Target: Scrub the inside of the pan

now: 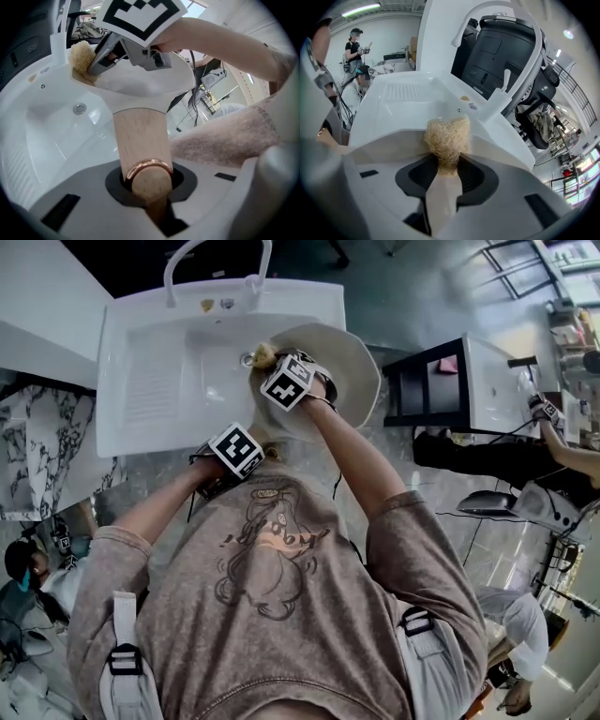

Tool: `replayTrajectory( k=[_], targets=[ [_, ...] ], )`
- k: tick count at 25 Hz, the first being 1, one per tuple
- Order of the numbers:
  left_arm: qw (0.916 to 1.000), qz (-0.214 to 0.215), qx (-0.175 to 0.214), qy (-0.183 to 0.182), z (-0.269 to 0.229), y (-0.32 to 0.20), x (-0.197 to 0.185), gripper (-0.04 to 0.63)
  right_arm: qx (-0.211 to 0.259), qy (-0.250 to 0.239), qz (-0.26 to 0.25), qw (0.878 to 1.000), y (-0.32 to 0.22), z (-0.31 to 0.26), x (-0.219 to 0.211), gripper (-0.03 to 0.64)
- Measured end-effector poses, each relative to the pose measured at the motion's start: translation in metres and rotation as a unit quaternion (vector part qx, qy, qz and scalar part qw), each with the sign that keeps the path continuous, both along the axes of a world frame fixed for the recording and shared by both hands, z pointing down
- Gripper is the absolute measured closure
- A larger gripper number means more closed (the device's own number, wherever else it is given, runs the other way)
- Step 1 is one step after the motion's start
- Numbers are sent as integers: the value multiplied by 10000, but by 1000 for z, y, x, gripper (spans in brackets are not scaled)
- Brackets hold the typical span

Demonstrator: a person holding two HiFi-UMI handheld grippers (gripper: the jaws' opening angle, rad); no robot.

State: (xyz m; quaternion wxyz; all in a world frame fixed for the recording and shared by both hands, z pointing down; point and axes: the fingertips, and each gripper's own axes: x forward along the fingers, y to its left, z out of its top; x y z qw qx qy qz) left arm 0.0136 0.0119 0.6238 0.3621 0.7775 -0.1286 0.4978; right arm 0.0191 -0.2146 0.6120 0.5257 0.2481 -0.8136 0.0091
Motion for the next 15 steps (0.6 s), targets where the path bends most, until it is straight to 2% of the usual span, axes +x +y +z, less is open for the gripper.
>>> replayTrajectory(
  k=[15],
  targets=[
    [10000,-14,-26,68,1,1,-1,541,266,628,207,9975,-42,1,38,474]
  ],
)
